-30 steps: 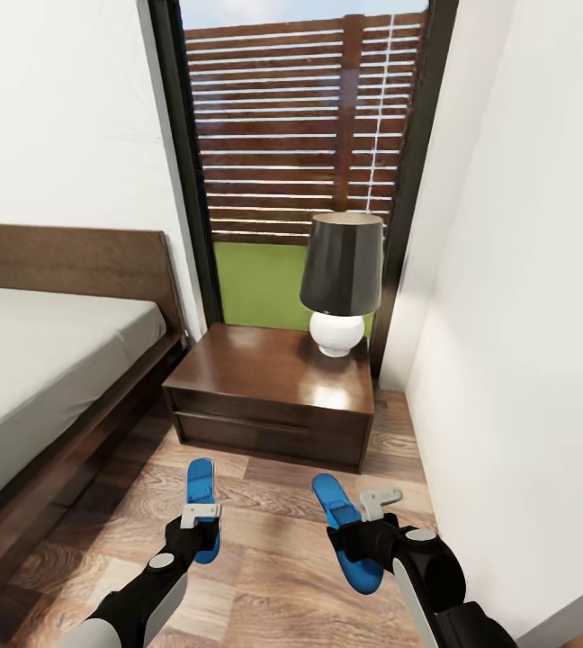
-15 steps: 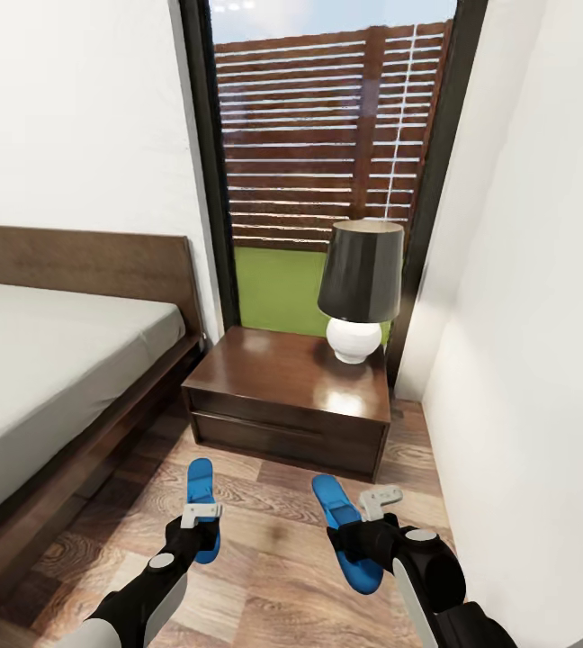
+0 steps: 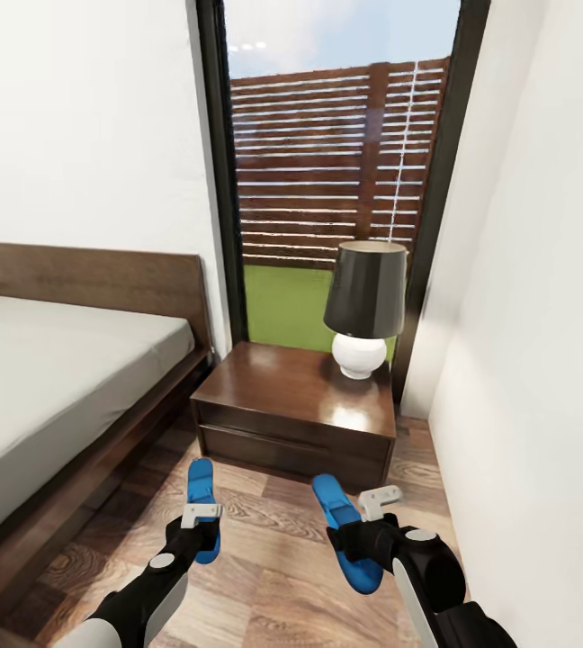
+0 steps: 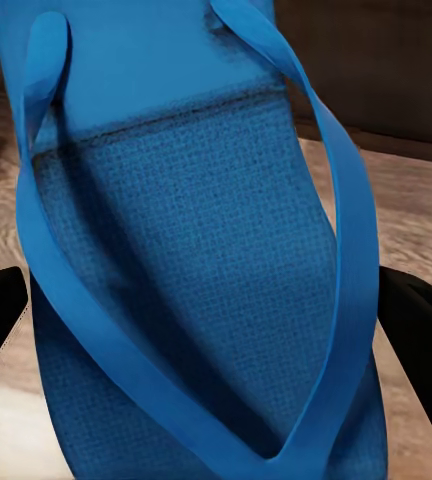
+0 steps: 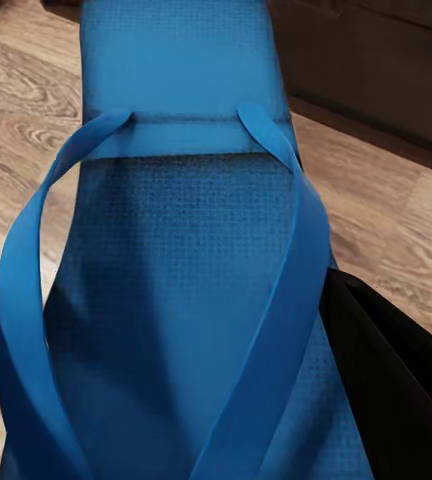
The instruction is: In the bedroom, move the book from the bed onto either nightstand, and place the two sandals side by side next to the bed.
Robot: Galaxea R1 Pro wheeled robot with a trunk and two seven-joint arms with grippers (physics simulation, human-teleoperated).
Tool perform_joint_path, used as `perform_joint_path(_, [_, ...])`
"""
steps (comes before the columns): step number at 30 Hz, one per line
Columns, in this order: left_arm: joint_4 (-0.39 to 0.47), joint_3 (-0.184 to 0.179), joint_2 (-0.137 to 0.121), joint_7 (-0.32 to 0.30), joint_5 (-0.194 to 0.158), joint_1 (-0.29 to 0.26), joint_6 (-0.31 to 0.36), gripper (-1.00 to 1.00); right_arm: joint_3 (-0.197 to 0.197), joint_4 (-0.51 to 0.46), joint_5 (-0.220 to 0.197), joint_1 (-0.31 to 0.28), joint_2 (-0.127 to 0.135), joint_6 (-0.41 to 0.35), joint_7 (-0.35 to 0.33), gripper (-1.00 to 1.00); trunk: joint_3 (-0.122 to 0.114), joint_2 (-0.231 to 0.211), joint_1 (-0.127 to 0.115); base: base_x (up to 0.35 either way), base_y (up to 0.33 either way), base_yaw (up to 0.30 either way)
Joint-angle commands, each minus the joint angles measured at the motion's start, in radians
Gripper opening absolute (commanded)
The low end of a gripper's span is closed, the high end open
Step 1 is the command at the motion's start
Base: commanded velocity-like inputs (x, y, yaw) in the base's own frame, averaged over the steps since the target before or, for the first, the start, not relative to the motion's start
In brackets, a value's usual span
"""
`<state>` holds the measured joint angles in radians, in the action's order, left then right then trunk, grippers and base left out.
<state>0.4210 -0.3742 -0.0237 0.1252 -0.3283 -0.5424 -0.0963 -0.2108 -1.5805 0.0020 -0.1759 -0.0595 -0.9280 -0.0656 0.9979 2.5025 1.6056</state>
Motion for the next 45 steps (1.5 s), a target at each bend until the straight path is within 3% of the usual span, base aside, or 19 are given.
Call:
perform_joint_path(1, [0.000, -0.008, -0.001, 0.007, -0.008, -0.001, -0.003, -1.00, 0.001, -0.001, 0.001, -0.001, 0.000, -0.005, -0.003, -1.00, -0.003, 0.000, -0.001, 0.000, 0.000, 0.029])
perform_joint_path(12, [0.000, -0.009, -0.001, 0.006, -0.008, -0.001, -0.003, -1.00, 0.001, -0.001, 0.001, -0.001, 0.000, -0.005, -0.003, -1.00, -0.046, -0.002, -0.006, 0.000, 0.000, 0.007])
perform_joint_path(45, [0.000, -0.009, -0.002, 0.005, -0.008, -0.001, -0.003, -1.00, 0.001, 0.000, 0.001, -0.001, 0.000, -0.003, -0.003, -1.00, -0.149, -0.233, -0.132, 0.000, 0.000, 0.000])
